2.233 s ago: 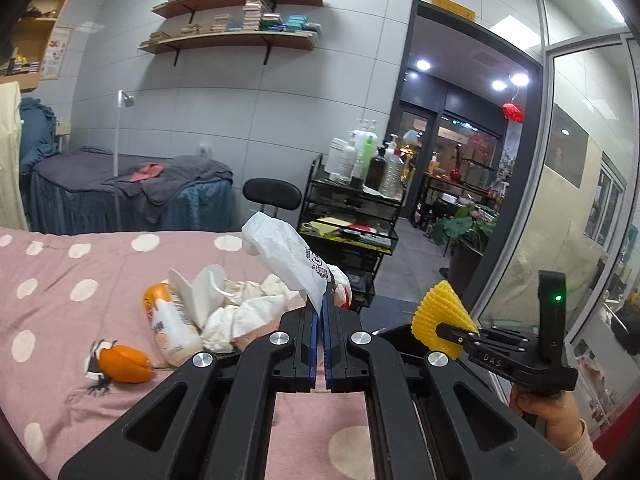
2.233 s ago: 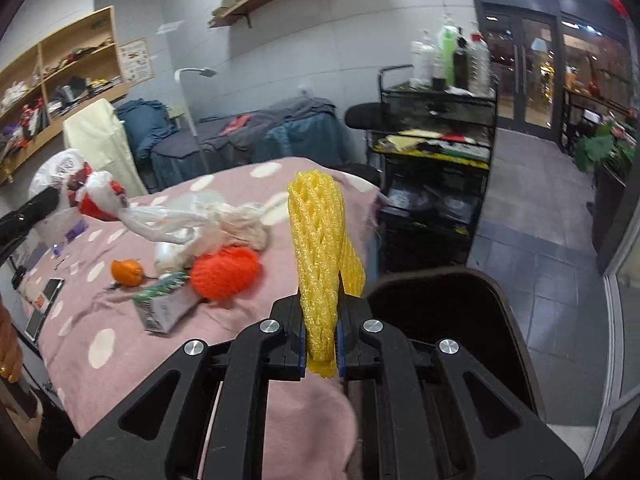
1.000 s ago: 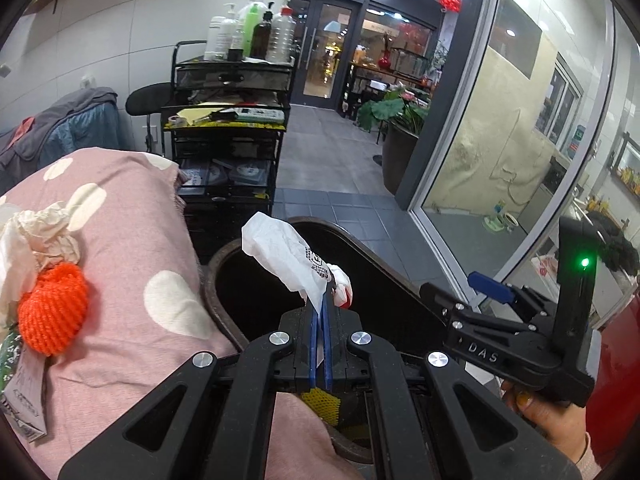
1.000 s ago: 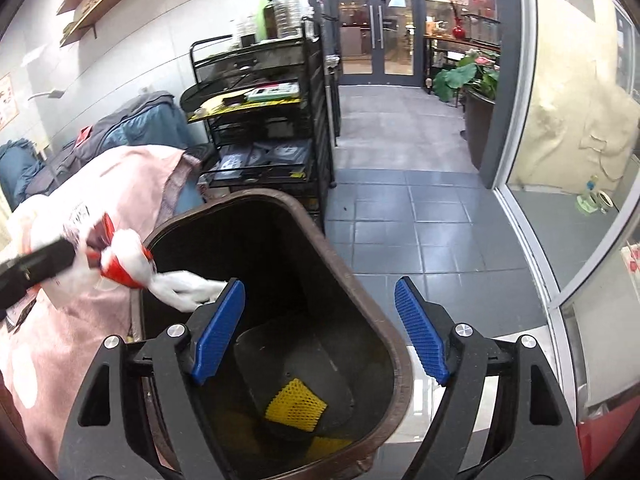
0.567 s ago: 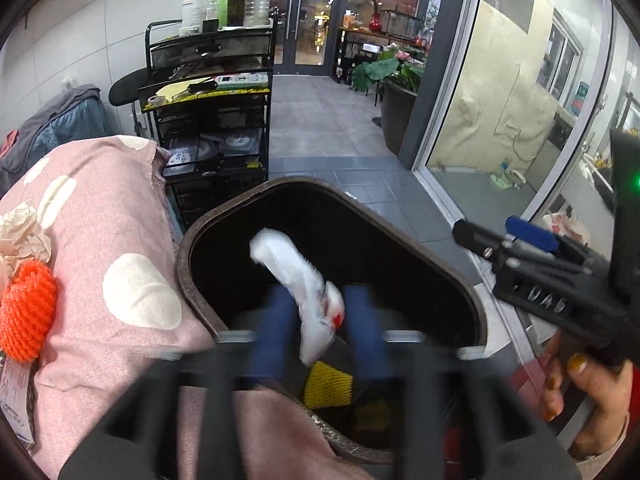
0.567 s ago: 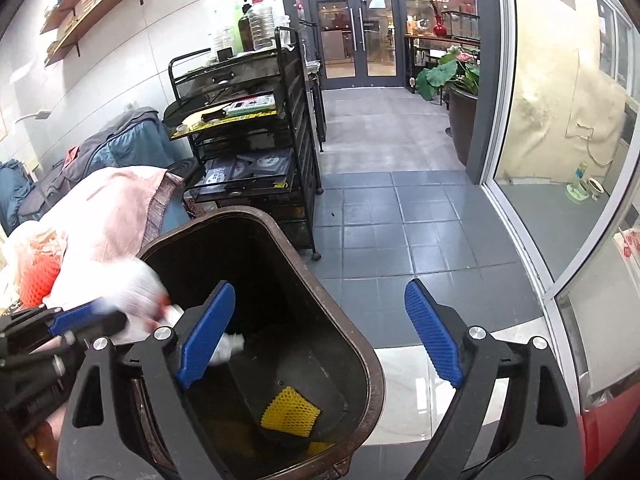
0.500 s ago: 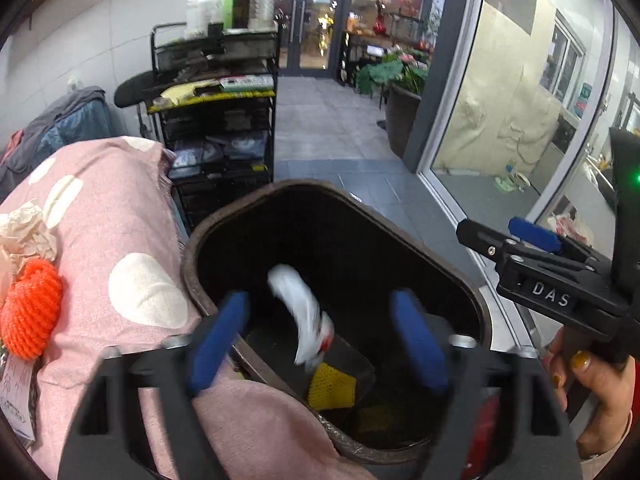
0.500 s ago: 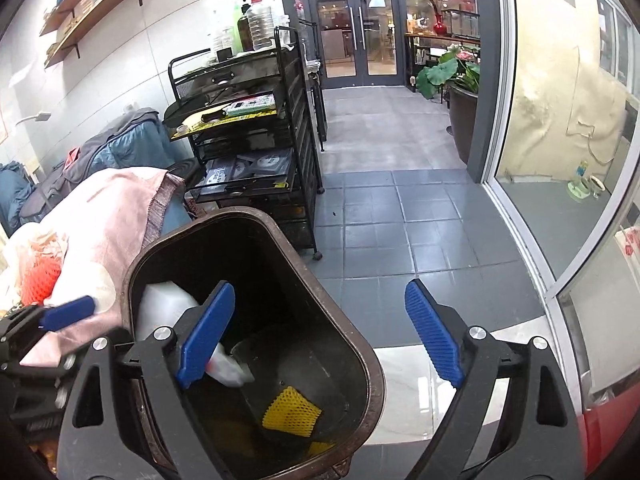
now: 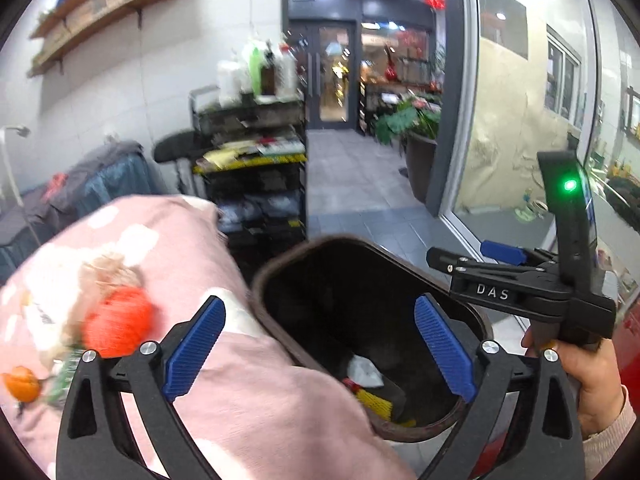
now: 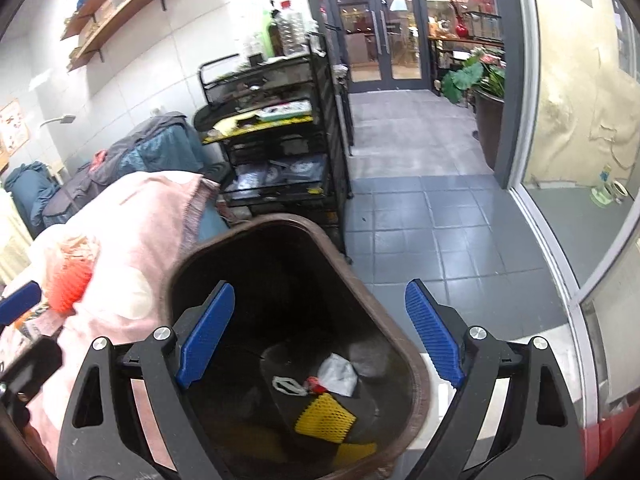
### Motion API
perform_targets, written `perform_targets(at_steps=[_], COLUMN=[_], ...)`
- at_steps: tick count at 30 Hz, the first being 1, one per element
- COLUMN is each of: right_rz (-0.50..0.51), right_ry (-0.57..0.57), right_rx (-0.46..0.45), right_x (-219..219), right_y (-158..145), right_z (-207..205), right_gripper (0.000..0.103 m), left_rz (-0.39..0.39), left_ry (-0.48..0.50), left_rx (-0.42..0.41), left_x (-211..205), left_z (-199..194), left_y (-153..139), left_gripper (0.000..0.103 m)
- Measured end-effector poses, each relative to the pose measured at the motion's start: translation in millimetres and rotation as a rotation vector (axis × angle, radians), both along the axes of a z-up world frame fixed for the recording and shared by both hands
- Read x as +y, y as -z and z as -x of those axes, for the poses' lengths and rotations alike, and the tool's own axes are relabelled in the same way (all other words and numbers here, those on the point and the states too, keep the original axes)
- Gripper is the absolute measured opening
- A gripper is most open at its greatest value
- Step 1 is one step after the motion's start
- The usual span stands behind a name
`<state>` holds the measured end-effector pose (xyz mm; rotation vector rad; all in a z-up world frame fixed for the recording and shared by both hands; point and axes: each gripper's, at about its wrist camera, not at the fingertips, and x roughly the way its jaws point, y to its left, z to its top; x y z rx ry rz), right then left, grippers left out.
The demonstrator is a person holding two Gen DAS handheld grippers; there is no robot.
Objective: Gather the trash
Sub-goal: 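Drop the white plastic bag into the bin with the left gripper, then grasp the white tissue with the right gripper while the left gripper grasps the orange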
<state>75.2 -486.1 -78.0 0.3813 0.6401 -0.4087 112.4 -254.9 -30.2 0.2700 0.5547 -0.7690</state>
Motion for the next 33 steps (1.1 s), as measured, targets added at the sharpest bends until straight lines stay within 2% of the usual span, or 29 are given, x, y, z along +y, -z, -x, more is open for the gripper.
perform_targets(at_steps=[5, 10, 14, 26, 33], right_rz=[0.019, 0.041, 0.037, -0.005, 0.005], right_ry=[-0.081, -0.189, -0.281, -0.52, -0.623], right_rx=[-0.043, -0.082, -0.106, -0.122, -0.092], right_x=[30, 67, 99, 190, 234], right_y=[-17, -35, -47, -61, -60], right_z=[-15, -35, -50, -88, -107], right_gripper=[0.088, 0.089, 0.089, 0.089, 0.089], left_rz=[0.04, 0.06, 0.07, 0.044, 0.03], left_ry=[-0.071, -0.189, -0.281, -0.55, -0.624], left_rx=[-0.065, -0.135, -0.152, -0.068, -0.007], left_x=[37, 80, 116, 229, 273], left_z=[5, 7, 2, -15, -24], left_y=[-21, -37, -43, -19, 5], left_gripper=[0.095, 0.096, 0.097, 0.097, 0.097])
